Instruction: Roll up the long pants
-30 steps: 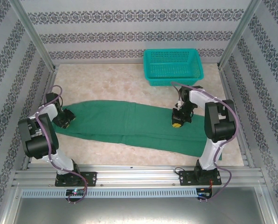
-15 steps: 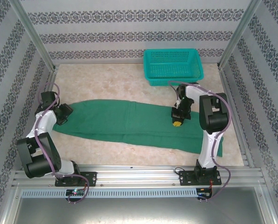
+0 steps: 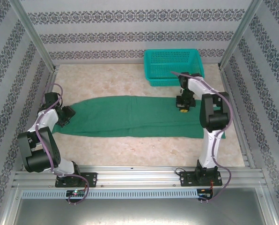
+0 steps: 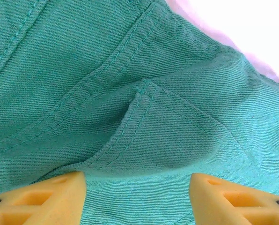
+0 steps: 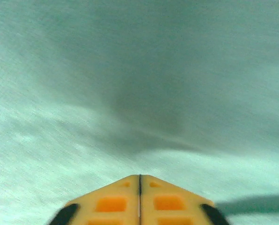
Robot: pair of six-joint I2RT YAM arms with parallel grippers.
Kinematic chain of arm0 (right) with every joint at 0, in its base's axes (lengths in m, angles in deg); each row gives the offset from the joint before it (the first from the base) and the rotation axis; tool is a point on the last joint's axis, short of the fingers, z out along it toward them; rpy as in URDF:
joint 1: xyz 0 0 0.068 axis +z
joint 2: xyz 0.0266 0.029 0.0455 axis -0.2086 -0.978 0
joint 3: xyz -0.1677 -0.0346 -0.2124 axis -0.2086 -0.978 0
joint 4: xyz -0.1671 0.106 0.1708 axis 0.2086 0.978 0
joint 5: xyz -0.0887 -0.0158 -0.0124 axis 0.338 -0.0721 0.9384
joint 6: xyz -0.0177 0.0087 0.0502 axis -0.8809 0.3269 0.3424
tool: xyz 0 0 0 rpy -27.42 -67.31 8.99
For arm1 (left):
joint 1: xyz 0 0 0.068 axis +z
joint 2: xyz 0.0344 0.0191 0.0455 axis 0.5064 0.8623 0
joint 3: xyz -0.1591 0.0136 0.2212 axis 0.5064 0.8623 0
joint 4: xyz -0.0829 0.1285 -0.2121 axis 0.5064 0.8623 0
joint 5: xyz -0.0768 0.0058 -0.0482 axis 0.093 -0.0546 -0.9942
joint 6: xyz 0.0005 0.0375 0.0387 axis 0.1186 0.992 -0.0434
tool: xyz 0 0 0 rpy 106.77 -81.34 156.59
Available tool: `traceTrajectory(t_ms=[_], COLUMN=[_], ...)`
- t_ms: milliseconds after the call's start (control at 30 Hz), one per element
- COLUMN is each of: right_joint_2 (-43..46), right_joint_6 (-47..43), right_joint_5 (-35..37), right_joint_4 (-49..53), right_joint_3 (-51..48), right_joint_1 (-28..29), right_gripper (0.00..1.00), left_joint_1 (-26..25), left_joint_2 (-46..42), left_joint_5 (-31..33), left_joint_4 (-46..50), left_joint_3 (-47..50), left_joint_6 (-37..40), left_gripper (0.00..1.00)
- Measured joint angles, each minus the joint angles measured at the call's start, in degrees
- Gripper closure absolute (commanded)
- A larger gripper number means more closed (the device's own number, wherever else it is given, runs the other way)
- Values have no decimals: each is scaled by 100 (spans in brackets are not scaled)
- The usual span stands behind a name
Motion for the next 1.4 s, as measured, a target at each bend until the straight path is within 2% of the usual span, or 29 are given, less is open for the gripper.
traceTrajectory(t_ms=[33,100,167,233,367,500,567,633,667,700,733,767,800,867,900,967,1133,1300,1400], right_joint_2=[479,1342,2208,2640,2599,2352,2297,2208,2144,2072,1976,1875,1797,1611,1569,1556,1639,1910,2166], right_joint_6=[55,155,313,479,804,984,1023,1064,1117,1139,1156,1193,1200,1287,1283,1314,1281,1176,1126], right_joint_5=[170,258,107,-197,-822,-1182,-1307,-1401,-1445,-1475,-1515,-1547,-1565,-1600,-1611,-1655,-1773,-1836,-1832], right_joint_4=[-129,-354,-664,-1023,-1661,-1893,-2050,-2199,-2267,-2326,-2389,-2433,-2459,-2500,-2522,-2531,-2551,-2415,-2337], right_joint_3=[-365,-925,-1443,-1869,-2715,-3047,-3036,-2986,-2946,-2909,-2857,-2800,-2754,-2656,-2645,-2645,-2765,-2968,-3084], right_joint_1=[-101,-426,-1078,-1729,-2745,-2981,-2992,-2992,-2992,-2992,-3008,-3021,-3029,-3029,-3029,-3029,-3029,-3027,-3029], right_gripper=[2,2,2,2,13,22,34,65,88,95,92,85,83,70,70,59,44,35,34], left_joint_1=[-4,-35,-96,-157,-299,-376,-400,-402,-402,-402,-402,-402,-402,-402,-402,-402,-402,-402,-409], left_joint_2=[9,24,57,138,490,636,638,647,656,673,702,739,774,848,861,868,868,879,901], left_joint_5=[-11,-42,-66,-92,-192,-234,-234,-234,-234,-236,-240,-258,-273,-306,-321,-345,-378,-439,-496], left_joint_4=[0,-4,-57,-120,-208,-216,-216,-221,-223,-232,-243,-251,-258,-260,-260,-260,-299,-361,-404], left_joint_3=[-15,-42,-48,-52,-127,-168,-175,-179,-179,-179,-179,-190,-199,-223,-227,-227,-227,-227,-227], left_joint_6=[0,4,15,17,20,22,24,39,44,46,46,52,61,66,66,74,87,87,85], left_gripper=[41,41,41,41,42,41,41,41,41,42,42,42,42,41,41,38,36,32,30])
